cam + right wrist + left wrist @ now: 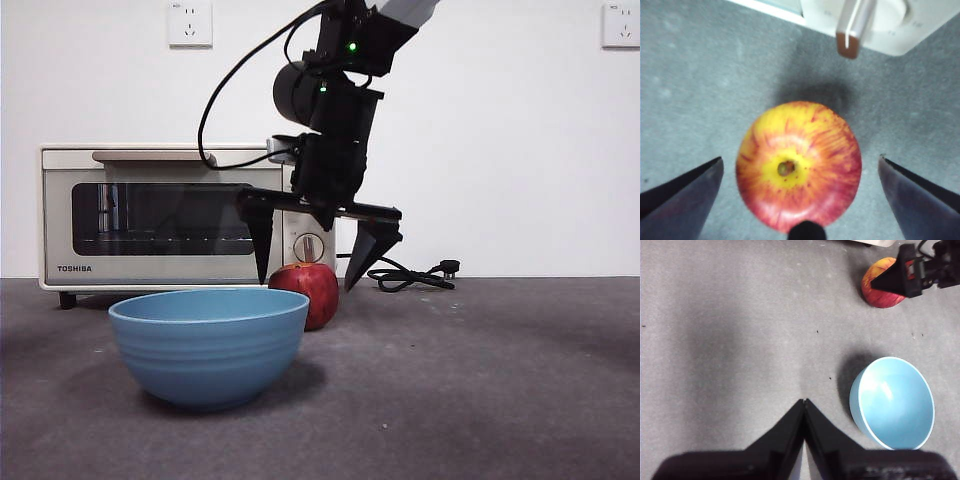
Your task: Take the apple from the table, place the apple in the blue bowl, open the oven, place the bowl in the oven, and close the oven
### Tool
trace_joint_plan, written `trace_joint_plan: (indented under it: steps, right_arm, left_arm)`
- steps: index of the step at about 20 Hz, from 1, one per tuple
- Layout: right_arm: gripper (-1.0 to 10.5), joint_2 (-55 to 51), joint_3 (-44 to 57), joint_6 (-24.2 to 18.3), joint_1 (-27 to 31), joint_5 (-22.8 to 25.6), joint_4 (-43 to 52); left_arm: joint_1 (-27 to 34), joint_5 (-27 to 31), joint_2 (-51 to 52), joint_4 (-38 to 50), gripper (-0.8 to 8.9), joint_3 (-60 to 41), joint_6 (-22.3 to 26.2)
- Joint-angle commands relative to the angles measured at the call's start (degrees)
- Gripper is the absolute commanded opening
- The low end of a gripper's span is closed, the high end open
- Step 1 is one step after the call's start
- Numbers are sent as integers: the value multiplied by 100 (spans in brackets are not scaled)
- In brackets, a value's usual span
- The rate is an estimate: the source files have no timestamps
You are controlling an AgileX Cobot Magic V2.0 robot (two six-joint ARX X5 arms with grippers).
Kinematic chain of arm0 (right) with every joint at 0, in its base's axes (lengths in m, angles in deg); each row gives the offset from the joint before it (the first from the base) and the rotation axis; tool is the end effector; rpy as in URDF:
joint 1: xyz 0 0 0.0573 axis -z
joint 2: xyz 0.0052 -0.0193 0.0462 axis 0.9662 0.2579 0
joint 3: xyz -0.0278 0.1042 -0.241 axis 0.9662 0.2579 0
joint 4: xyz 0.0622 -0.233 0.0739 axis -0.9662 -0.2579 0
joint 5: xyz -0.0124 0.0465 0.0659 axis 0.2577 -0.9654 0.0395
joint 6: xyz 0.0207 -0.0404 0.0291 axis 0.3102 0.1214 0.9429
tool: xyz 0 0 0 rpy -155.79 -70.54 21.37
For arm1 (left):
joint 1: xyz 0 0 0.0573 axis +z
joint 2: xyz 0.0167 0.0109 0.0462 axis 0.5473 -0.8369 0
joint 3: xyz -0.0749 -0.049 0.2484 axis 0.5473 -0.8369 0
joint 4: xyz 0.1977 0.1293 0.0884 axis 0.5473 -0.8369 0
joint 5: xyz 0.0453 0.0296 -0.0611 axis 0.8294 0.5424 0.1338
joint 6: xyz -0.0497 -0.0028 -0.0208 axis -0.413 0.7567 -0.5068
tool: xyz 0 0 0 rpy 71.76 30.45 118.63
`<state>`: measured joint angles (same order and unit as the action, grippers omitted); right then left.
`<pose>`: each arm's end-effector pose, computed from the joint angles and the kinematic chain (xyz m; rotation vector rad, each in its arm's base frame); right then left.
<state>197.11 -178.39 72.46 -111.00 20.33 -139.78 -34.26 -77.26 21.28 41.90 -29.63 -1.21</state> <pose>0.3929 0.2844 0.2062 -0.1668 1.1613 0.4032 0.1555 -0.0120 0.2839 -0.2969 0.8734 -0.2347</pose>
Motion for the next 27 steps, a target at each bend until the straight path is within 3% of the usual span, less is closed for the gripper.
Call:
trace_joint_plan:
  steps: [1,8,13,16,17,18,27]
  right_arm:
    - [634,181,11,7,-15,-9,90]
    - [622,214,11,7,-42,-4,258]
    - [246,214,11,4,-46,-7,142]
    - [145,219,15,2,-46,-7,72]
    - [24,219,15,-31,-46,-9,39]
    - [-10,219,15,-87,-46,0,13]
    - [-8,-278,-205,-258,-125,247,-933]
  left_arm:
    - [-13,-11,2,4,-4,7,66]
    - [-13,2,-2,4,-4,7,66]
    - [-15,2,-2,4,-4,7,66]
    - [-13,2,-2,7,-4,7,68]
    - [-13,4,-2,4,-4,7,70]
    - [-13,4,-2,4,-4,7,70]
    - [-13,4,-116,0,-4,7,219]
